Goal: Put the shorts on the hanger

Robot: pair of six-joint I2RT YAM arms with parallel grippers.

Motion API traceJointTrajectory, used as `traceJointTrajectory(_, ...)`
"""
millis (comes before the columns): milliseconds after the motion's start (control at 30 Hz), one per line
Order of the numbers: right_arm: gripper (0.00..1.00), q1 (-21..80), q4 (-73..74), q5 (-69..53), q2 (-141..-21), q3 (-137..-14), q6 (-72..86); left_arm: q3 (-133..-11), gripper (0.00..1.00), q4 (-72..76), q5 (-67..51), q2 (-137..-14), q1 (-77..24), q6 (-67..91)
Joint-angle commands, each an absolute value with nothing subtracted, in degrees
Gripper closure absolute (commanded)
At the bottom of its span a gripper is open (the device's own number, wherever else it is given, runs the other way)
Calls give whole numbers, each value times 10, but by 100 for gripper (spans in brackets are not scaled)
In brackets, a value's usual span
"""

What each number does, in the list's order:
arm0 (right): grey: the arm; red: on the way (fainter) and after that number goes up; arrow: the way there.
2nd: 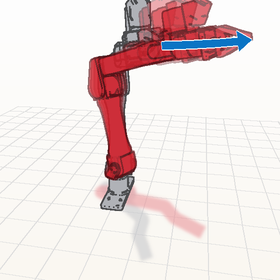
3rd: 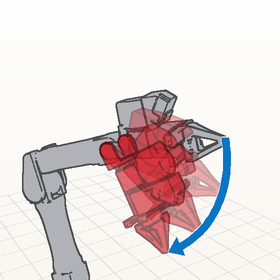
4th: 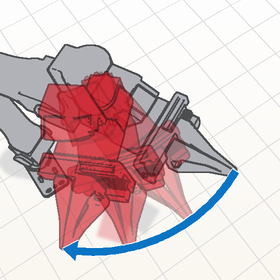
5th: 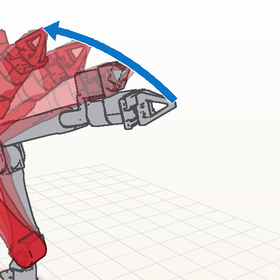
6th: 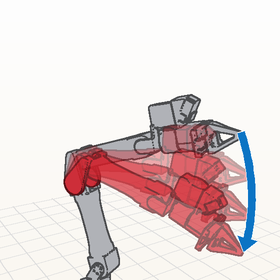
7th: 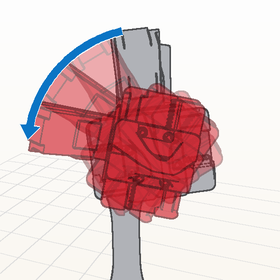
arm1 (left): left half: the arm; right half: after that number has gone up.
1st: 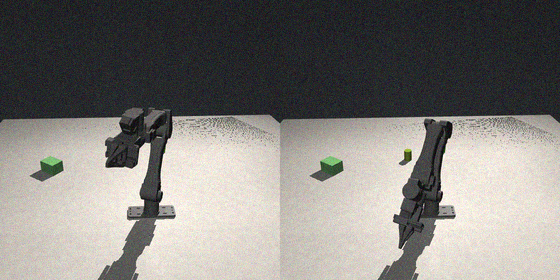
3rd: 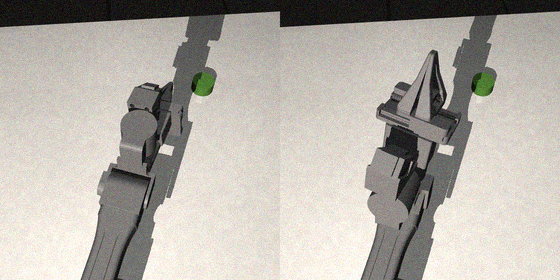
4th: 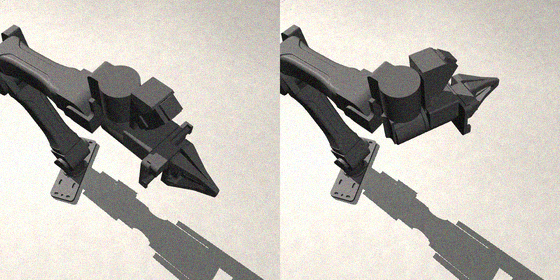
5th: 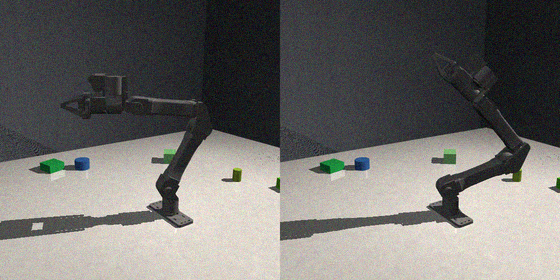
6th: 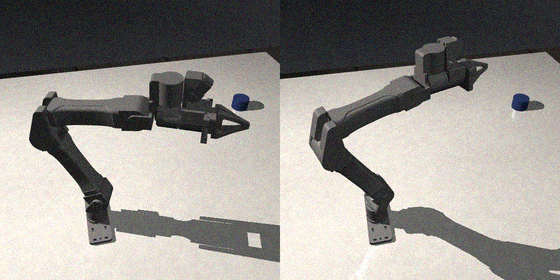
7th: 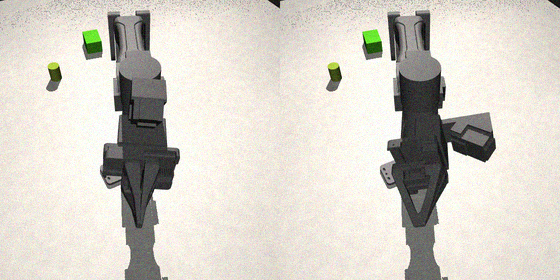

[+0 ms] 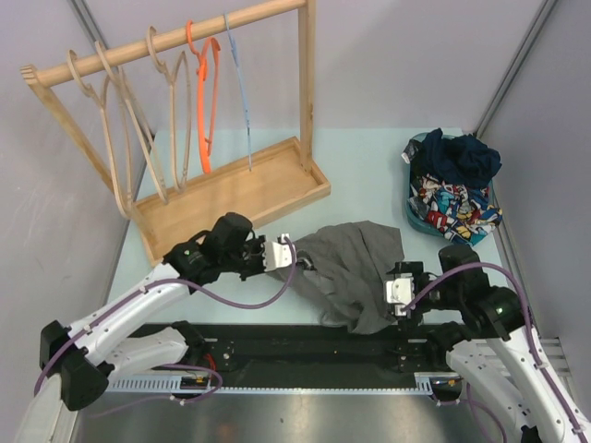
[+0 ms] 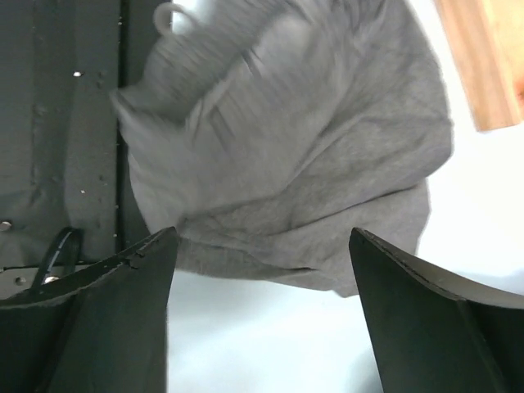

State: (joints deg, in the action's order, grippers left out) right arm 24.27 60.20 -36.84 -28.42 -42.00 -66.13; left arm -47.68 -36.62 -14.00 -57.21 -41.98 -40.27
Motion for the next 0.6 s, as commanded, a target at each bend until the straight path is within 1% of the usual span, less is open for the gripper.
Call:
traceJointTrajectory(0,10,246,574,-388,-327,-423,-636,-459,100,-385,-119,-583,-417,-357)
traceJointTrajectory(100,14,255,549,-412,-373,-427,-604,-467,100,-393,-126,-612,-417,-338)
traceJointTrajectory(233,17,320,549,-413,-429,-427,-571,-458,100,-382,-129,-611,-417,-337)
traceJointTrajectory(300,18,375,532,-401,-452,-424,-552,-460,100,-385,-128,-614,-417,-339)
traceJointTrajectory(333,18,398,500,-393,-460,-419,-526,-459,100,-386,-135,-620,-417,-340)
traceJointTrajectory(467,19,525,429,-320,-525,-409,-490,-460,100,-392,-154,-627,-416,-345)
traceJointTrajectory(567,20,555,382,-288,-592,-398,-489,-461,100,-396,-162,-627,-416,-349)
